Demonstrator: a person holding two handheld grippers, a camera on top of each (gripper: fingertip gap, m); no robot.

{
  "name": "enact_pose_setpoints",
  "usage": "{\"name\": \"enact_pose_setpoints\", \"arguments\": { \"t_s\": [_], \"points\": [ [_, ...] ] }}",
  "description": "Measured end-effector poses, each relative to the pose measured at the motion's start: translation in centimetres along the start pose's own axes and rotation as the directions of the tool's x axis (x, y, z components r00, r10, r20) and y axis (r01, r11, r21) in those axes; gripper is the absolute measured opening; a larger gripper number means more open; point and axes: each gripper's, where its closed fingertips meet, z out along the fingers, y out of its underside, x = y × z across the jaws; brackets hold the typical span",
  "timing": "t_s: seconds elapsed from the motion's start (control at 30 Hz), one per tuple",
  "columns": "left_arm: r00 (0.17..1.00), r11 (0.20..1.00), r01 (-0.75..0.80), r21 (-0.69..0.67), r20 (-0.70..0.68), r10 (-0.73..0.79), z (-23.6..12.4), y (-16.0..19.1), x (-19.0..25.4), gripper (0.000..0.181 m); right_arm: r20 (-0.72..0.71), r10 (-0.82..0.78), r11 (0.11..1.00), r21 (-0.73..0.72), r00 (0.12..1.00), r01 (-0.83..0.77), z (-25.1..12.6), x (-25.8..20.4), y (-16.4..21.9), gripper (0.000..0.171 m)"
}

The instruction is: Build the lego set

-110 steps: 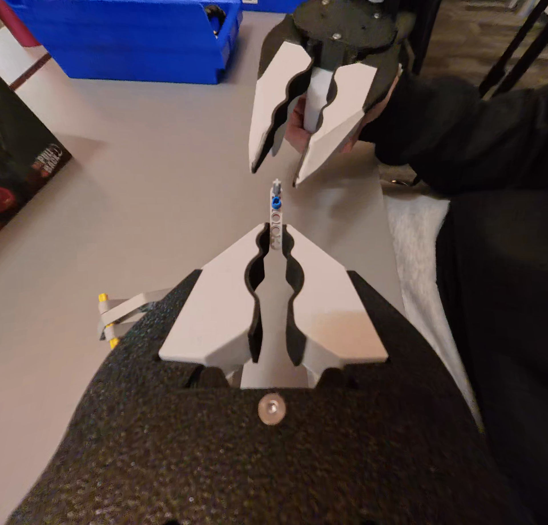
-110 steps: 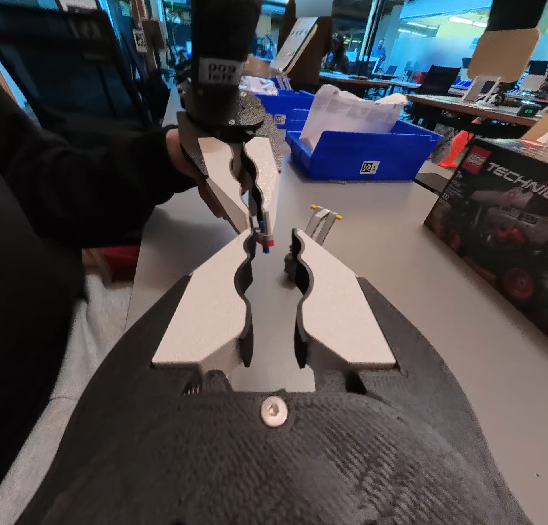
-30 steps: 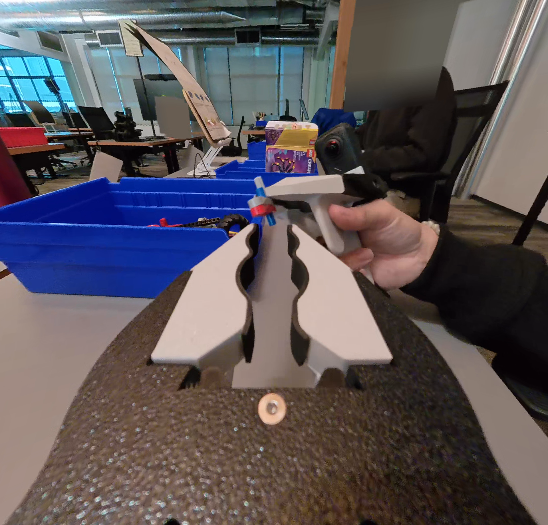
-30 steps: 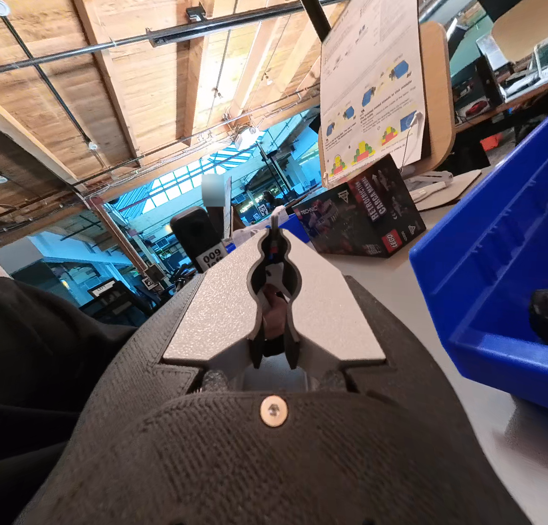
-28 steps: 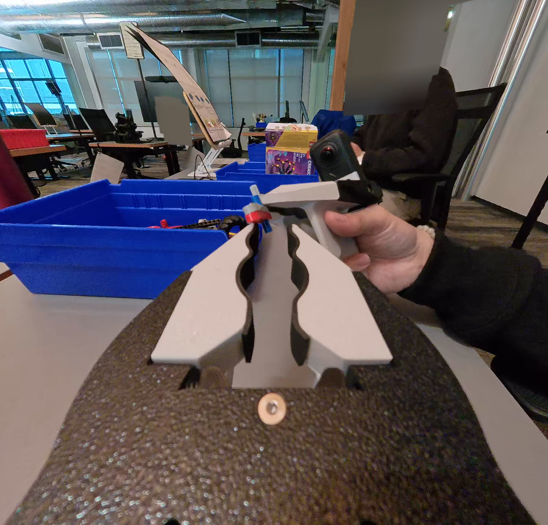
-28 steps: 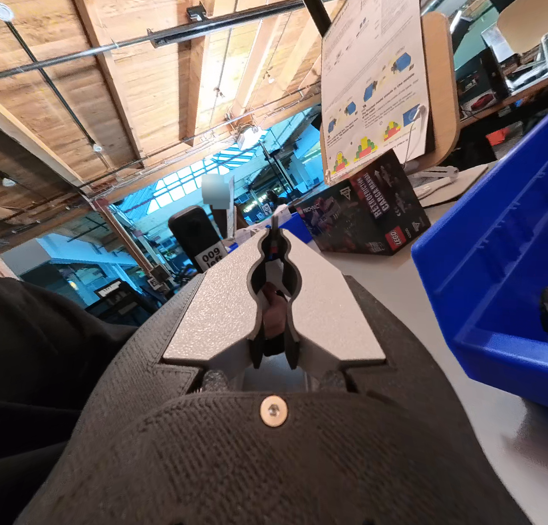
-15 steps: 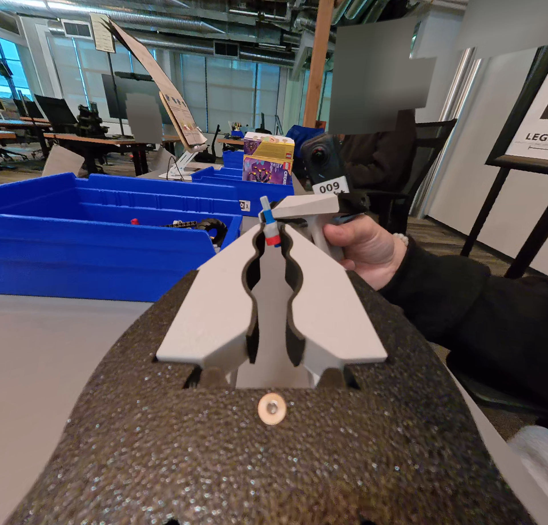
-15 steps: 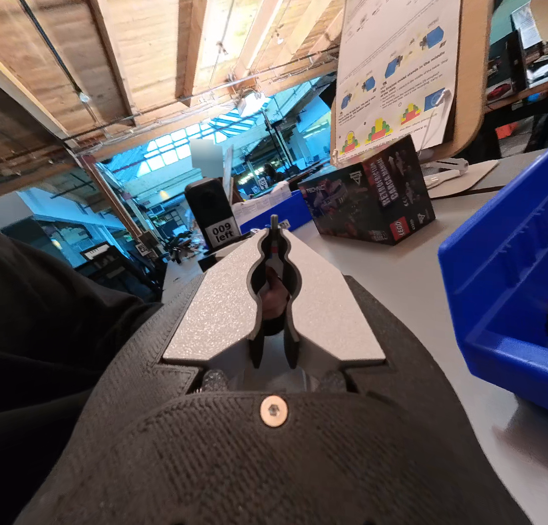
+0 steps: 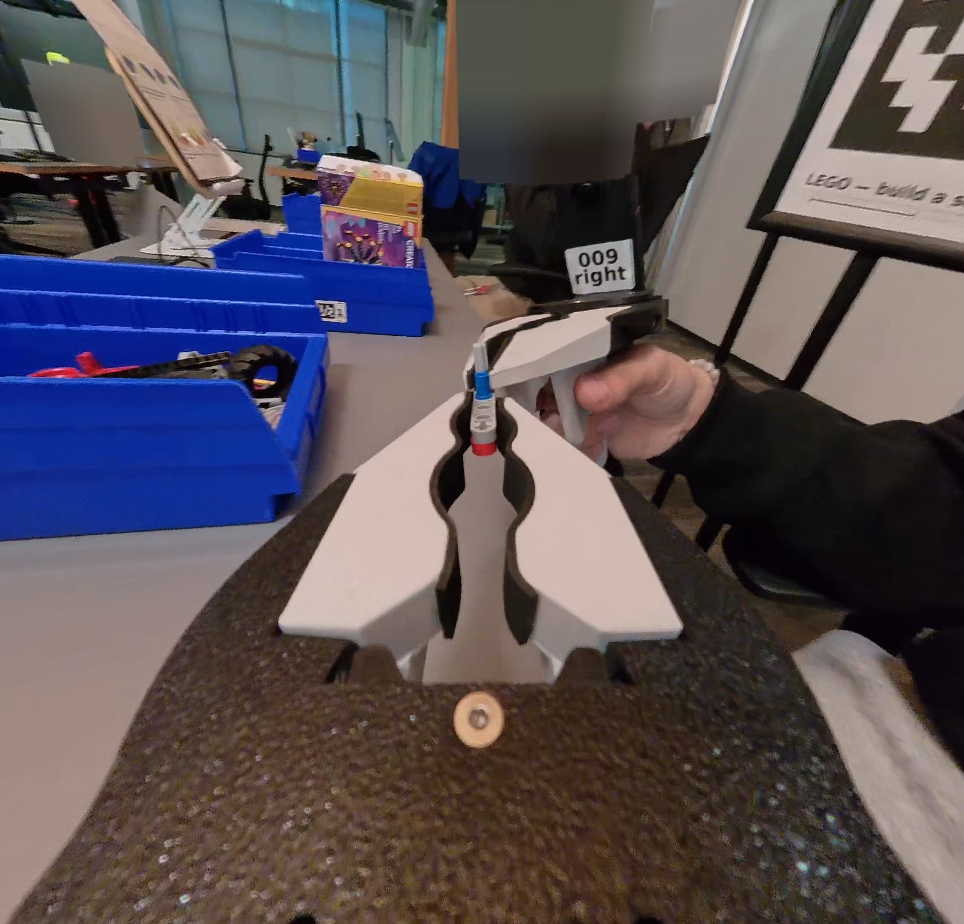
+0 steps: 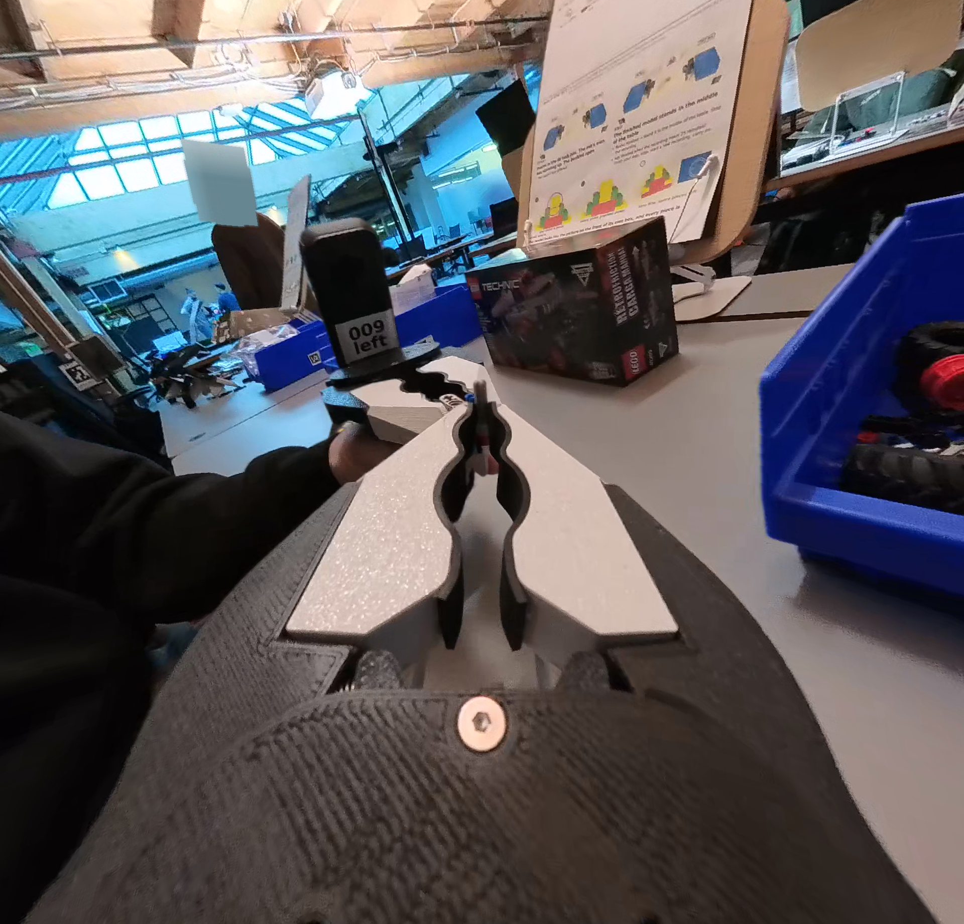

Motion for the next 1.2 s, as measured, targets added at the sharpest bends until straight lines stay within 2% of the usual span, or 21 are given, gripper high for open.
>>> {"name": "enact_pose_setpoints", "arguments": {
  "t_s": [0.2,0.3,0.33,0.53,0.7,0.97,1.2],
  "points": [
    [0.997,0.998,-0.039,-0.045,-0.064,0.036,-1.8,1.0,3.2,0.005,-0.047,-0.044,0.999,-0.015,0.998,0.043,-0.2,-3.3,1.7,0.003],
    [0.995,0.995,-0.07,-0.07,-0.077,0.065,-2.4,1.5,4.8,0.005,-0.029,-0.036,0.999,0.004,0.999,0.036,-0.5,-5.2,2.4,0.009],
    [0.994,0.995,-0.069,-0.072,-0.088,0.062,-2.6,1.7,5.5,0.005,-0.029,-0.04,0.999,0.002,0.999,0.04,-0.7,-5.7,2.6,0.005],
    [0.988,0.997,-0.059,-0.053,-0.149,0.05,-3.9,2.0,8.8,0.005,-0.028,-0.219,0.971,-0.107,0.975,0.215,-1.2,-9.0,3.7,0.003],
    [0.99,0.986,-0.116,-0.119,-0.094,0.105,-4.6,3.1,9.0,0.005,-0.005,-0.256,0.945,-0.211,0.967,0.249,-1.1,-9.4,5.0,0.002],
    [0.997,0.996,-0.052,-0.074,-0.06,0.047,-5.1,2.3,7.9,0.006,0.039,-0.307,0.877,-0.376,0.951,0.298,0.1,-8.8,4.4,0.002],
    [0.998,0.999,-0.007,-0.037,-0.057,0.005,-5.8,1.6,7.4,0.006,0.063,-0.287,0.871,-0.399,0.956,0.288,1.1,-8.9,3.7,0.002]
  ]
}}
